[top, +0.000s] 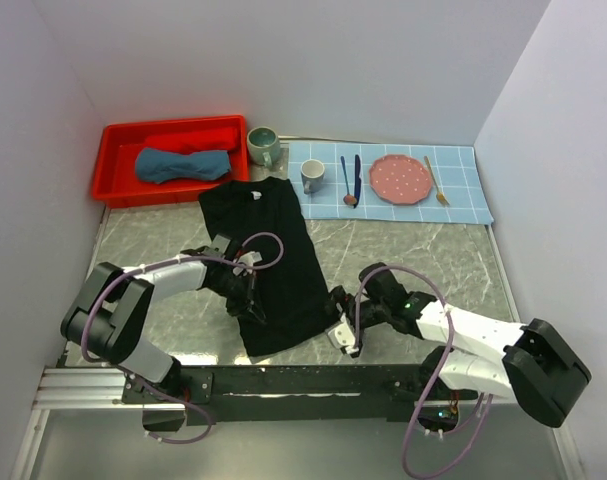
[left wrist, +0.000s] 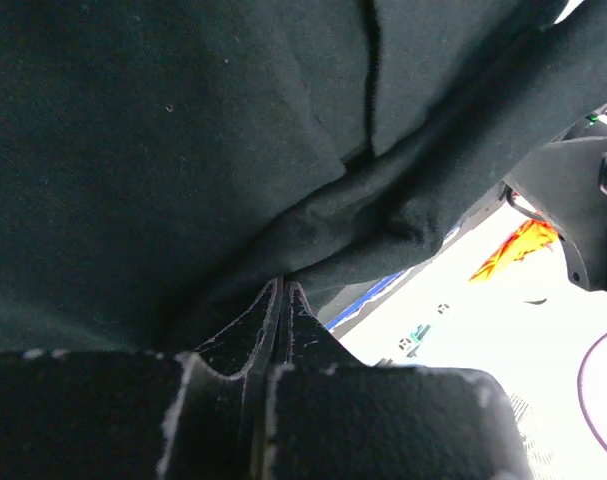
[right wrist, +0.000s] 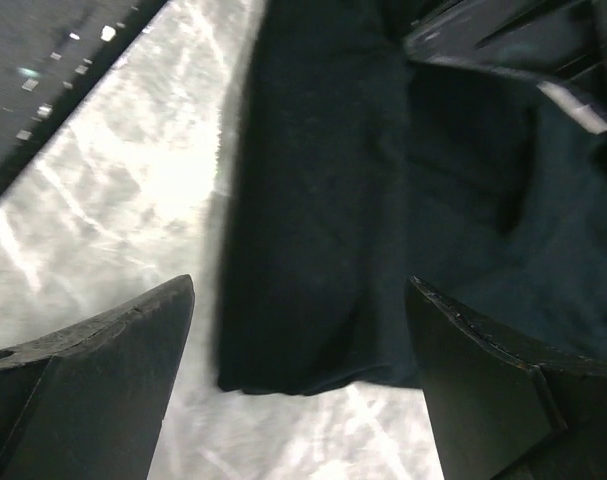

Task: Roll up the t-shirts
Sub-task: Roll the T-shirt to the center of the board.

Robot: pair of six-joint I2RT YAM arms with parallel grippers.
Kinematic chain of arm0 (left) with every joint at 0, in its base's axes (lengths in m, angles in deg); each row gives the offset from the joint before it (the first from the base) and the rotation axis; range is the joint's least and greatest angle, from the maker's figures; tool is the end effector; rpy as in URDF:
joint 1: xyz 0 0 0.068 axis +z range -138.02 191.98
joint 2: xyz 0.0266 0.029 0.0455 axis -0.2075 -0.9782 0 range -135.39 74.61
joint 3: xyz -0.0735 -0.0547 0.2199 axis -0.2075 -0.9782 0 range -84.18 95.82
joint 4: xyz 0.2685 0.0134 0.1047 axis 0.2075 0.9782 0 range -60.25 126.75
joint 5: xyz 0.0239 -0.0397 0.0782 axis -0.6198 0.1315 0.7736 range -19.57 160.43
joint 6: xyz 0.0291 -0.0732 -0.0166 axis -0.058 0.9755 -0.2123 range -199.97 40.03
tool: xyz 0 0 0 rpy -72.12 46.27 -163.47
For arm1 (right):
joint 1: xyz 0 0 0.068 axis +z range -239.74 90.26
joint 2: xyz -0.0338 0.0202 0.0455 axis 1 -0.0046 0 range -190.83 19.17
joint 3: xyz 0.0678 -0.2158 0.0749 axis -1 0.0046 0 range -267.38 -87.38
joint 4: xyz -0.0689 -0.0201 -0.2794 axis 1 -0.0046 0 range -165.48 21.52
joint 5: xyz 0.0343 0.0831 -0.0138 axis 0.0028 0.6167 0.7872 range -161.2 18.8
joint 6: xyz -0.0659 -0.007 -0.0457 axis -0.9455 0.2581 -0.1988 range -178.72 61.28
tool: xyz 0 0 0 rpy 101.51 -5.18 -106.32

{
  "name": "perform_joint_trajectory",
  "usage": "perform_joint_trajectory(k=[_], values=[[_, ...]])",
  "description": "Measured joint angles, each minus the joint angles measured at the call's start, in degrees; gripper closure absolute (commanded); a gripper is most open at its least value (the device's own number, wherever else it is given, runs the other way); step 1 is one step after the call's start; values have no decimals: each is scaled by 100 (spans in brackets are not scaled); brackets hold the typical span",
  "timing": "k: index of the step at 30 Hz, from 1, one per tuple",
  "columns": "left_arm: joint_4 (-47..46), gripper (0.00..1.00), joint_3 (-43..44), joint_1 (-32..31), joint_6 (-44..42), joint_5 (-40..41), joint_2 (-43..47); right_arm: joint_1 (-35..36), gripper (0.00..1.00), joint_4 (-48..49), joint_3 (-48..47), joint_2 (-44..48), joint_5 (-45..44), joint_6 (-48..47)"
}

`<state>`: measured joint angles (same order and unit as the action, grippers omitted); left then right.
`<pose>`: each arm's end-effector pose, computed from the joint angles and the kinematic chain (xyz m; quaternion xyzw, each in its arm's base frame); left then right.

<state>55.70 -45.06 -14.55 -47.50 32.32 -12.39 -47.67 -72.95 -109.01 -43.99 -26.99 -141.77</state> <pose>0.2241 -0.1598 0.0549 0.0027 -0.9370 0.3467 0.0434 0.1514 0.2020 0.0914 -0.8274 0.2708 0.2053 0.4472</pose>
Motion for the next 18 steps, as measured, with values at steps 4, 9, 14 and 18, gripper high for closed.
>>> perform_joint_trajectory(k=[4, 9, 14, 18], values=[[48, 99, 2, -9, -39, 2, -44, 76, 8, 190, 116, -118, -13, -391], [90, 99, 2, -9, -39, 2, -50, 162, 12, 308, 140, -505, -28, -931], [92, 99, 13, -9, -55, 0, -96, 273, 25, 975, 96, -1019, -111, -1342], [105, 99, 44, -9, -96, 7, -138, 319, 48, 1451, -20, -1556, -262, -1598]])
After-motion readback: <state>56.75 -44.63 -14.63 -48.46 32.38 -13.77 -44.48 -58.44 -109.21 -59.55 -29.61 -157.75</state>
